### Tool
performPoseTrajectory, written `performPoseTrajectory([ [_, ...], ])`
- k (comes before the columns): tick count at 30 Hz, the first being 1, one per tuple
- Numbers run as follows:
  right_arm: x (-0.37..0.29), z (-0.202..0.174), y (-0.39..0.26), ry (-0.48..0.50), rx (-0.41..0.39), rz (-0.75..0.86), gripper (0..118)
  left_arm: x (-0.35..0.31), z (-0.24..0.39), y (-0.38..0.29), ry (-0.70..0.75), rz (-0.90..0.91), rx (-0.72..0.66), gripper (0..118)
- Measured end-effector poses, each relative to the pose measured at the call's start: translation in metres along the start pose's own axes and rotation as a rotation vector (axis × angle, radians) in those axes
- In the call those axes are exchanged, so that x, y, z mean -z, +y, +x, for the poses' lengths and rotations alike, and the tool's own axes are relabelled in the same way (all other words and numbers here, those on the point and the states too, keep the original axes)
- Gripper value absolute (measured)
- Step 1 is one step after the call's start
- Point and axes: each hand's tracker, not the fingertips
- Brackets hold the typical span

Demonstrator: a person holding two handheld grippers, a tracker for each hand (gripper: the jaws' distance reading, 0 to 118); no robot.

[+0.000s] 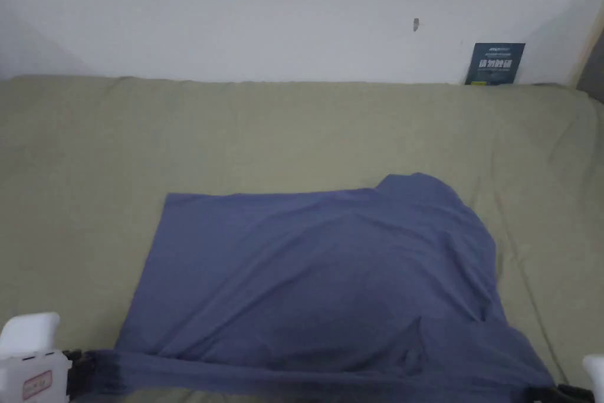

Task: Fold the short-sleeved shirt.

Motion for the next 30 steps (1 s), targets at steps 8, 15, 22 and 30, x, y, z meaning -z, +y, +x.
performPoseTrajectory([
  [8,0.028,0.014,0.08,0.012,-0.04,0.0,6,0.029,0.014,0.075,-0.007,0.05,0.055,1],
  [15,0.08,0.041,0.137,0.006,0.005,-0.055,6,0.075,0.025,0.128,-0.006,0.042,0.055,1],
  [22,0.132,0.05,0.174,0.002,0.036,-0.14,6,0.122,0.034,0.156,0.0,0.009,0.045,1],
  [30,0.176,0.073,0.166,-0.059,0.124,-0.195,115,0.151,0.037,0.158,0.001,-0.016,0.012,79],
])
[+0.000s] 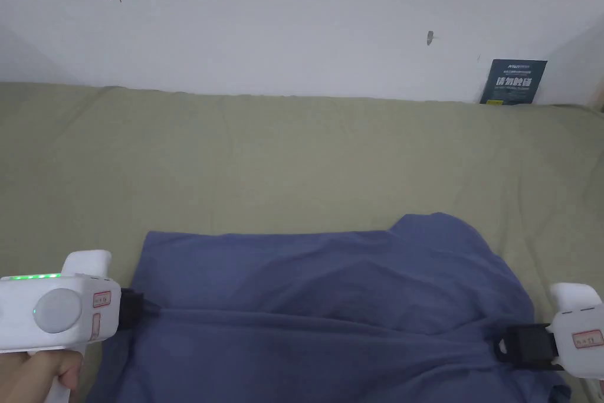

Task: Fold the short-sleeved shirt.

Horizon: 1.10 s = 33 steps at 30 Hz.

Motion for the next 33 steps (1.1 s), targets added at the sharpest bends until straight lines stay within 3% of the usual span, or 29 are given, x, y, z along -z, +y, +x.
performPoseTrajectory([
  [1,-0.001,0.004,-0.005,-0.002,0.02,0.014,118,0.001,0.0,-0.003,0.025,-0.014,0.004,118],
  [3,-0.015,0.009,-0.014,-0.004,0.093,0.089,118,-0.013,-0.002,-0.013,0.049,0.07,0.038,117],
  [6,-0.033,0.008,-0.043,0.001,0.111,0.1,118,-0.047,-0.005,-0.017,0.047,0.029,0.02,117],
  [8,-0.046,0.002,-0.068,-0.024,0.085,0.112,103,-0.055,-0.02,-0.037,0.028,0.025,-0.01,115],
  [9,-0.051,-0.001,-0.08,-0.028,0.082,0.146,84,-0.063,-0.023,-0.045,0.019,0.035,-0.032,111],
  [10,-0.056,-0.008,-0.095,-0.023,0.078,0.14,42,-0.073,-0.026,-0.055,0.009,0.042,-0.063,92],
  [11,-0.061,-0.011,-0.109,-0.02,0.079,0.15,9,-0.079,-0.031,-0.067,-0.009,0.036,-0.086,55],
  [12,-0.061,-0.014,-0.119,-0.019,0.083,0.154,0,-0.082,-0.035,-0.078,-0.028,0.031,-0.103,6],
  [13,-0.061,-0.017,-0.129,-0.027,0.089,0.148,0,-0.084,-0.035,-0.087,-0.013,0.024,-0.1,0],
  [16,-0.06,-0.023,-0.151,0.039,0.123,0.118,0,-0.088,-0.031,-0.11,-0.031,-0.012,-0.078,0],
  [18,-0.065,-0.032,-0.162,0.032,0.121,0.116,0,-0.091,-0.023,-0.121,-0.046,-0.008,-0.076,0],
  [19,-0.065,-0.035,-0.164,0.023,0.093,0.106,0,-0.091,-0.02,-0.124,-0.059,0.0,-0.073,5],
  [20,-0.066,-0.036,-0.166,0.017,0.087,0.113,0,-0.078,-0.03,-0.119,-0.072,-0.013,-0.077,34],
  [21,-0.066,-0.036,-0.166,0.026,0.089,0.112,0,-0.073,-0.028,-0.118,-0.065,-0.02,-0.074,88],
  [22,-0.062,-0.033,-0.167,0.038,0.097,0.109,0,-0.064,-0.028,-0.118,-0.059,-0.037,-0.073,118],
  [28,-0.059,-0.033,-0.156,0.026,0.069,0.119,0,-0.032,-0.015,-0.104,-0.026,-0.062,-0.05,114],
  [29,-0.057,-0.031,-0.153,0.026,0.072,0.118,0,-0.026,-0.014,-0.104,-0.032,-0.068,-0.058,111],
  [30,-0.057,-0.031,-0.149,0.022,0.076,0.116,0,-0.023,-0.012,-0.104,-0.023,-0.072,-0.055,101],
  [33,-0.053,-0.027,-0.142,0.009,0.076,0.112,0,-0.026,-0.015,-0.104,0.043,-0.034,0.003,32],
])
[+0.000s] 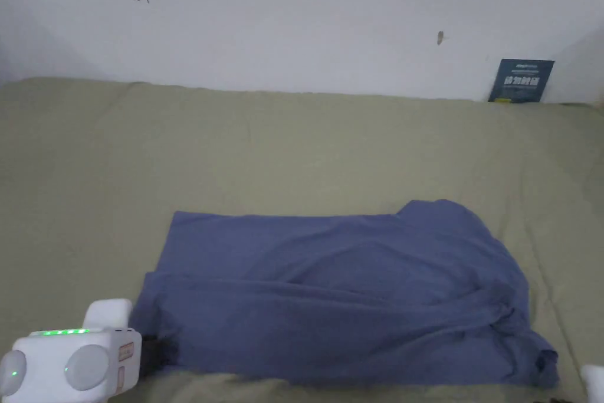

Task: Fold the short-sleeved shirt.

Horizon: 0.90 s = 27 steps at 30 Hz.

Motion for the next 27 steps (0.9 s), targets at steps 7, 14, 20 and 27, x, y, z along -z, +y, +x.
performPoseTrajectory([
  [7,0.017,0.007,0.013,-0.006,0.004,0.006,118,-0.022,0.01,0.013,-0.074,-0.037,0.032,8],
  [14,0.034,0.024,0.04,0.0,0.1,0.019,117,-0.018,0.008,0.02,-0.069,-0.048,0.03,9],
  [20,0.041,0.002,0.052,0.038,-0.003,-0.034,25,-0.012,0.01,0.019,-0.064,-0.048,0.012,9],
  [27,0.024,0.004,0.051,0.056,-0.062,-0.016,14,-0.022,0.008,0.017,-0.041,-0.05,-0.01,8],
])
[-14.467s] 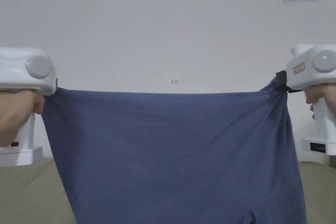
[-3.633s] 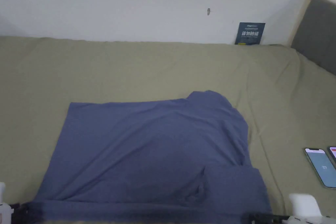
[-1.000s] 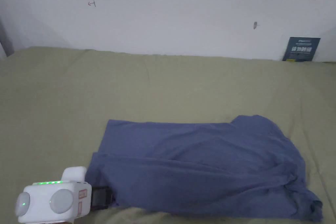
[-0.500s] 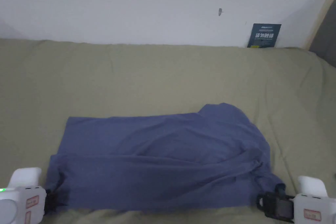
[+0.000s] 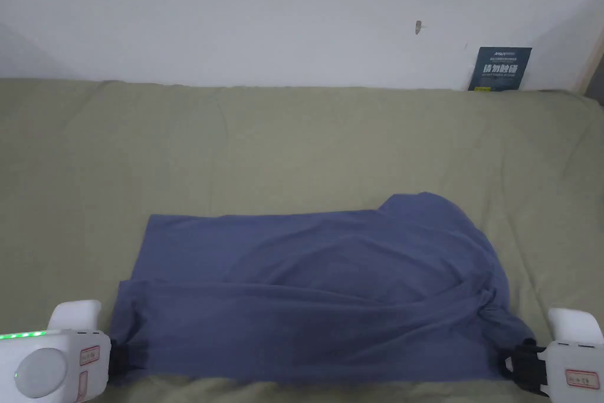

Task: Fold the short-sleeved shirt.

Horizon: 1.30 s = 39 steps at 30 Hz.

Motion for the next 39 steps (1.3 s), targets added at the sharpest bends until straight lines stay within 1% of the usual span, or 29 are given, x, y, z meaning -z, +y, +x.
performPoseTrajectory([
  [4,-0.028,0.005,-0.007,0.038,0.016,0.025,14,-0.016,0.004,-0.007,0.028,0.008,0.031,8],
  [5,-0.032,0.003,-0.011,0.04,0.015,0.027,14,-0.021,0.003,-0.009,0.028,0.009,0.031,8],
  [6,-0.047,-0.002,-0.02,0.018,0.038,0.046,14,-0.027,0.001,-0.013,0.025,0.015,0.031,8],
  [11,-0.073,-0.011,-0.053,0.044,0.017,0.023,14,-0.061,-0.013,-0.048,0.019,0.014,0.034,8],
  [13,-0.081,-0.016,-0.077,0.045,0.015,0.011,14,-0.073,-0.02,-0.069,-0.004,0.008,-0.003,8],
  [14,-0.082,-0.008,-0.085,0.042,0.032,0.003,14,-0.078,-0.023,-0.079,-0.003,0.002,-0.006,8],
  [17,-0.086,-0.008,-0.113,0.054,0.052,-0.032,14,-0.089,-0.03,-0.106,-0.005,-0.013,-0.017,8],
  [18,-0.089,-0.006,-0.12,0.045,0.079,-0.043,14,-0.09,-0.032,-0.113,-0.006,-0.026,-0.023,8],
  [20,-0.088,-0.006,-0.131,0.046,0.092,-0.048,14,-0.089,-0.035,-0.121,-0.011,-0.032,-0.035,8],
  [23,-0.077,0.0,-0.132,0.032,0.14,-0.058,16,-0.082,-0.037,-0.124,-0.013,-0.043,-0.047,8],
  [24,-0.078,0.0,-0.131,0.026,0.169,-0.059,31,-0.082,-0.035,-0.122,-0.022,-0.041,-0.054,15],
  [25,-0.08,-0.001,-0.126,-0.017,0.185,-0.073,74,-0.083,-0.036,-0.122,-0.037,-0.034,-0.058,62],
  [26,-0.084,-0.001,-0.123,-0.03,0.181,-0.066,105,-0.083,-0.036,-0.12,-0.019,-0.034,-0.054,108],
  [27,-0.09,0.002,-0.122,-0.024,0.17,-0.047,118,-0.082,-0.035,-0.118,0.026,-0.055,-0.031,118],
  [28,-0.1,0.002,-0.117,-0.049,0.167,-0.001,118,-0.085,-0.031,-0.118,0.069,0.041,-0.004,114],
  [29,-0.105,0.001,-0.11,-0.045,0.151,0.008,118,-0.085,-0.029,-0.117,0.046,0.01,-0.02,114],
  [31,-0.115,-0.006,-0.094,-0.061,0.137,0.029,118,-0.081,-0.026,-0.106,0.074,0.029,-0.027,114],
  [32,-0.116,-0.008,-0.083,-0.065,0.131,0.039,118,-0.094,-0.035,-0.085,0.043,0.04,-0.034,114],
  [33,-0.116,-0.01,-0.073,-0.066,0.127,0.055,117,-0.091,-0.035,-0.072,0.014,0.045,-0.045,114],
  [34,-0.106,-0.002,-0.065,-0.062,0.139,0.077,109,-0.086,-0.034,-0.057,0.006,0.041,-0.044,111],
  [35,-0.103,-0.003,-0.056,-0.057,0.141,0.085,86,-0.081,-0.032,-0.045,-0.003,0.057,-0.048,102],
  [36,-0.1,-0.005,-0.045,-0.066,0.147,0.111,53,-0.07,-0.03,-0.032,-0.019,0.075,-0.044,85],
  [37,-0.096,-0.007,-0.036,-0.077,0.148,0.127,12,-0.062,-0.028,-0.02,-0.024,0.079,-0.041,43],
  [38,-0.081,-0.002,-0.023,-0.102,0.136,0.129,5,-0.052,-0.023,-0.004,-0.016,0.079,-0.039,14],
  [39,-0.073,-0.003,-0.014,-0.147,0.128,0.13,4,-0.04,-0.02,0.01,-0.008,0.086,-0.019,10],
])
